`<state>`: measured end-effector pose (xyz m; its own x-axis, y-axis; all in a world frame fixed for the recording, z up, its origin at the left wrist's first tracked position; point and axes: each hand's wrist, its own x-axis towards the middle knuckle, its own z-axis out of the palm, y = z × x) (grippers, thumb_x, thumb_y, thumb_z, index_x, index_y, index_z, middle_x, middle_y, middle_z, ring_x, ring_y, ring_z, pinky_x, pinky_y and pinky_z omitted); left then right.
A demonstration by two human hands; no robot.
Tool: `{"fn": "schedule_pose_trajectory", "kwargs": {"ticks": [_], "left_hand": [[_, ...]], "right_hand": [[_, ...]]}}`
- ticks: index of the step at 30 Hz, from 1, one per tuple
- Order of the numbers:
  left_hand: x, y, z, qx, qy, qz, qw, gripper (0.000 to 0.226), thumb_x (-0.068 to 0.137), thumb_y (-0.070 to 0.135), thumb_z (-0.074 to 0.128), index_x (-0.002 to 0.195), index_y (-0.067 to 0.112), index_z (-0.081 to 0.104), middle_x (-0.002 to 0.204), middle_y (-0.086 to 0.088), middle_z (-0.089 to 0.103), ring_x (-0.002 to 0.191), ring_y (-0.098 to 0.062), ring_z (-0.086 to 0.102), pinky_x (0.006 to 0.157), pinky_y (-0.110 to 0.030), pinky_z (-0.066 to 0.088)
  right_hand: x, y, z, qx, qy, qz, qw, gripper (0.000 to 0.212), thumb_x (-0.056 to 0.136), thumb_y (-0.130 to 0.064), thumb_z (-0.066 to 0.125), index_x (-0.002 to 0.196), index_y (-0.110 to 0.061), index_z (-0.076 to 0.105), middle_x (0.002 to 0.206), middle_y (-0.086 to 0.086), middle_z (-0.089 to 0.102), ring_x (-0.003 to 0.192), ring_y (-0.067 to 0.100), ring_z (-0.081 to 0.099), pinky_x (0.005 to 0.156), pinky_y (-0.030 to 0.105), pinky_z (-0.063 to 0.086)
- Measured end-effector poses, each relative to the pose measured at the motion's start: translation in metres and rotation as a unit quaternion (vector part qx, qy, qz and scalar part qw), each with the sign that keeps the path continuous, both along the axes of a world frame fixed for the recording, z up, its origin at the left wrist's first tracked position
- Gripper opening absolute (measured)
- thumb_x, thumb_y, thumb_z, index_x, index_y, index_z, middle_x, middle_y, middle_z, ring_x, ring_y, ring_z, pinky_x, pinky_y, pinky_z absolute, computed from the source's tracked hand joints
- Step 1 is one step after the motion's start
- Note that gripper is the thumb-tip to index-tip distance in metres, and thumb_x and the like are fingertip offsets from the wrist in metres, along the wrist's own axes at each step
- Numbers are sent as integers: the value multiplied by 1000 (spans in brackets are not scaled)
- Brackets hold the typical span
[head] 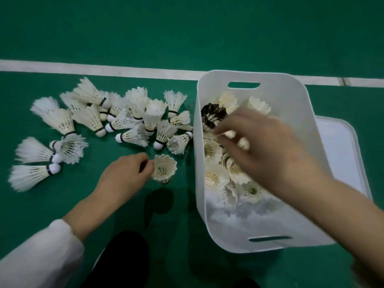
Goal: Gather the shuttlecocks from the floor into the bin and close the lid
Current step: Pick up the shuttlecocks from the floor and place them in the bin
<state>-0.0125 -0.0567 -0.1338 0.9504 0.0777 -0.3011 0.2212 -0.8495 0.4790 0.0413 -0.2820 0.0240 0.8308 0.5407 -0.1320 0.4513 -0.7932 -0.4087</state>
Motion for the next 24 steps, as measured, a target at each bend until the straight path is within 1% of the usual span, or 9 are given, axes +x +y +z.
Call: {"fn": "schedule_pose_trajectory", "kwargs": {"ticks": [3, 5, 9, 14, 16, 18, 21, 23, 24], "left_hand": [[-2, 11, 12, -14, -32, 38, 999, 30, 90, 38, 45, 70, 16, 53, 58, -2, 54, 58, -23, 52, 56, -38, 42], [-4, 19, 17, -30, -56, 54, 997, 30, 90, 36, 47, 67, 17, 51, 57, -1, 53, 57, -25, 51, 55, -38, 42], [-9, 39, 18, -58, -81, 105, 990, 32, 88, 37, 47, 65, 16, 51, 60, -3, 56, 63, -28, 53, 60, -40, 44], [-21, 70, 2, -56, -56, 137, 987, 35, 93, 41, 42, 72, 14, 53, 71, -6, 61, 73, -30, 57, 67, -41, 44], [-32, 90, -4, -40, -50, 167, 984, 30, 92, 41, 45, 82, 16, 57, 81, -4, 61, 76, -26, 56, 71, -37, 45], [-43, 117, -12, -8, -66, 192, 979, 23, 90, 35, 52, 102, 16, 58, 100, -3, 57, 85, -24, 56, 80, -34, 45], [-52, 154, -22, 33, -88, 230, 968, 34, 87, 28, 59, 116, 11, 52, 115, -11, 49, 96, -30, 56, 91, -40, 44], [-48, 165, -24, 71, -116, 205, 969, 36, 86, 21, 61, 118, 9, 52, 118, -15, 47, 101, -33, 53, 93, -41, 43], [-45, 167, -25, 95, -126, 163, 974, 37, 84, 15, 62, 119, 8, 52, 119, -16, 46, 103, -34, 51, 91, -41, 42]], "right_hand": [[-14, 54, -26, -20, 8, 124, 992, 25, 91, -16, 48, 115, -17, 55, 113, 2, 55, 92, 24, 60, 73, 41, 52], [-20, 82, -55, -56, 18, 151, 987, 28, 90, -15, 48, 119, -14, 49, 114, 4, 51, 95, 29, 59, 72, 42, 52], [-26, 126, -104, -96, 56, 123, 986, 32, 91, -15, 47, 123, -13, 44, 122, 7, 50, 101, 33, 58, 69, 37, 45], [-31, 153, -143, -59, 71, 79, 993, 16, 90, -17, 44, 104, -15, 53, 110, 6, 58, 99, 31, 58, 72, 39, 46], [-32, 160, -153, -57, 68, 65, 994, 16, 91, -20, 44, 103, -16, 54, 112, 5, 56, 100, 31, 57, 73, 39, 47], [-34, 167, -159, -54, 76, 53, 994, 21, 94, -26, 43, 105, -15, 56, 112, 4, 53, 98, 31, 57, 71, 37, 45], [-35, 174, -168, -65, 78, 53, 993, 24, 95, -28, 42, 106, -14, 58, 111, 4, 51, 97, 28, 54, 66, 32, 38], [-34, 177, -173, -61, 76, 50, 994, 23, 95, -26, 43, 102, -12, 59, 106, 6, 52, 96, 28, 52, 64, 31, 35], [-33, 179, -175, -58, 79, 47, 994, 21, 95, -24, 44, 99, -11, 60, 103, 7, 52, 95, 29, 52, 64, 32, 35]]}}
